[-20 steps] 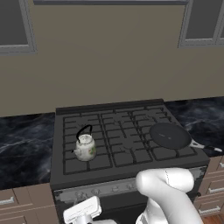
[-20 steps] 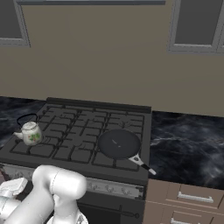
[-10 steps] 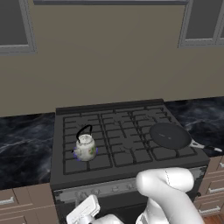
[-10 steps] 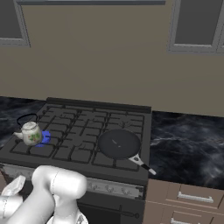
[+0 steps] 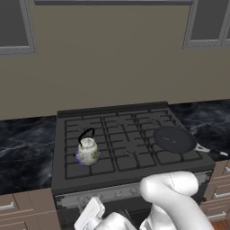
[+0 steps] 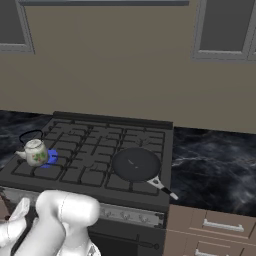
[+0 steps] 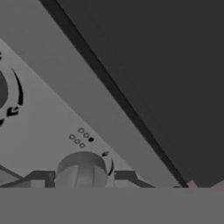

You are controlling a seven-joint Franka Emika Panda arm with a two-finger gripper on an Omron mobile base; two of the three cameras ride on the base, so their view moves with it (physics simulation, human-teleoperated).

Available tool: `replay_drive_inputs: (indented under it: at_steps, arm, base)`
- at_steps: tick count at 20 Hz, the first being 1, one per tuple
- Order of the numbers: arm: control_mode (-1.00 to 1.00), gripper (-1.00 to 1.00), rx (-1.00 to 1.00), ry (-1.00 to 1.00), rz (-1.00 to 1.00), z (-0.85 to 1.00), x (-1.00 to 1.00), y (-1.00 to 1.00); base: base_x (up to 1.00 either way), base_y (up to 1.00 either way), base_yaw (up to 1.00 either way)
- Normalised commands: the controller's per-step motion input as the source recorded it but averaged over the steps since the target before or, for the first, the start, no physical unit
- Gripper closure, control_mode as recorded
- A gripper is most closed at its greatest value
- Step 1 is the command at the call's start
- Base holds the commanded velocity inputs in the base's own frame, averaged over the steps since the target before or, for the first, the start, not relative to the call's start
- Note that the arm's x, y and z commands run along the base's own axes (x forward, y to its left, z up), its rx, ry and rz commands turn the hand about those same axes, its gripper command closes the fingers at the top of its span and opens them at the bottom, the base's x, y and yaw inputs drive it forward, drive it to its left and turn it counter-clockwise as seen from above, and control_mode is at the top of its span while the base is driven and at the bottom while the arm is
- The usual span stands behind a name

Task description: Pick the kettle from the counter and place it on a stove burner. Then turn the burner on.

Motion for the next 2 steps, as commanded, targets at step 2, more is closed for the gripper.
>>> replay_drive_inputs:
  at_steps: [2]
  arm:
    - [-1.00, 1.00, -0.14, 0.00, 0.21, 0.00, 0.00, 0.26]
  base:
    - [0.00, 0.00, 0.00]
